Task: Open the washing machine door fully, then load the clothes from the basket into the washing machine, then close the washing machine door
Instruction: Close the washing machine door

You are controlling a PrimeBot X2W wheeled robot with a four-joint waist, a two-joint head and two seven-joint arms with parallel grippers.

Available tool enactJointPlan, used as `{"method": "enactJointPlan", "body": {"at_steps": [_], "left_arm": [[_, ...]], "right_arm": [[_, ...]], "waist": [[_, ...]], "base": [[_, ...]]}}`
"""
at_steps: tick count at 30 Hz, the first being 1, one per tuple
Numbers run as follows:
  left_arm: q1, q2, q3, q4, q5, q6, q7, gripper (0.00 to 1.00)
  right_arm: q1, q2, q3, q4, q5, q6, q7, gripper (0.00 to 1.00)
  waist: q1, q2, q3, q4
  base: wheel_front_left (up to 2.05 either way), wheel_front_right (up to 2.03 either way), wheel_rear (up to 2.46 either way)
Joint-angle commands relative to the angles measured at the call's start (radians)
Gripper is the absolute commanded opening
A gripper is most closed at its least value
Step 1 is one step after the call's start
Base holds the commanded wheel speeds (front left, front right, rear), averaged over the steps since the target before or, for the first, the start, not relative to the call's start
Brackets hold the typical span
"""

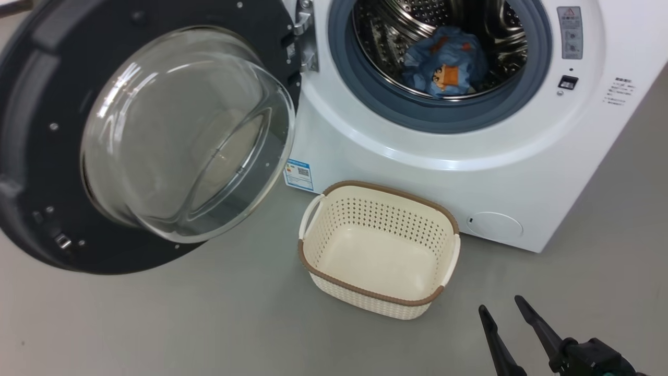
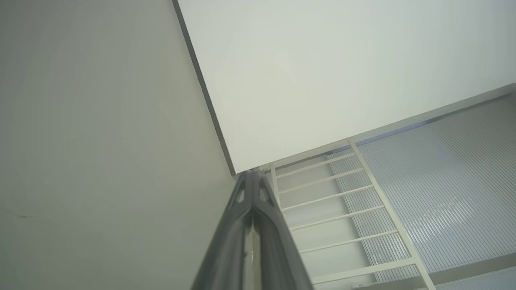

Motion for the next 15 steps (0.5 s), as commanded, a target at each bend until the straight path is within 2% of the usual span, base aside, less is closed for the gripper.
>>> {"method": "enactJointPlan", "body": {"at_steps": [1, 6, 15], "left_arm": [[-0.024, 0.082, 0.011, -0.011, -0.011, -0.008, 0.016, 0.0], [-0.069, 0.111, 0.009, 0.031, -0.039, -0.017, 0.079, 0.0], [-0.137, 0.13, 0.036, 0.072, -0.127, -0.037, 0.217, 0.0]], "right_arm": [[-0.044, -0.017, 0.024, -0.021, 0.005, 0.01, -0.005, 1.0], [-0.058, -0.036, 0.028, -0.019, 0.005, 0.01, -0.005, 1.0], [-0.082, -0.064, 0.039, -0.017, 0.009, 0.01, -0.005, 1.0]], "waist": [[0.0, -0.0001, 0.019, -0.026], [0.0, -0.0001, 0.048, -0.068], [0.0, -0.0001, 0.093, -0.138]], "base": [[0.0, 0.0, 0.0], [0.0, 0.0, 0.0], [0.0, 0.0, 0.0]]}}
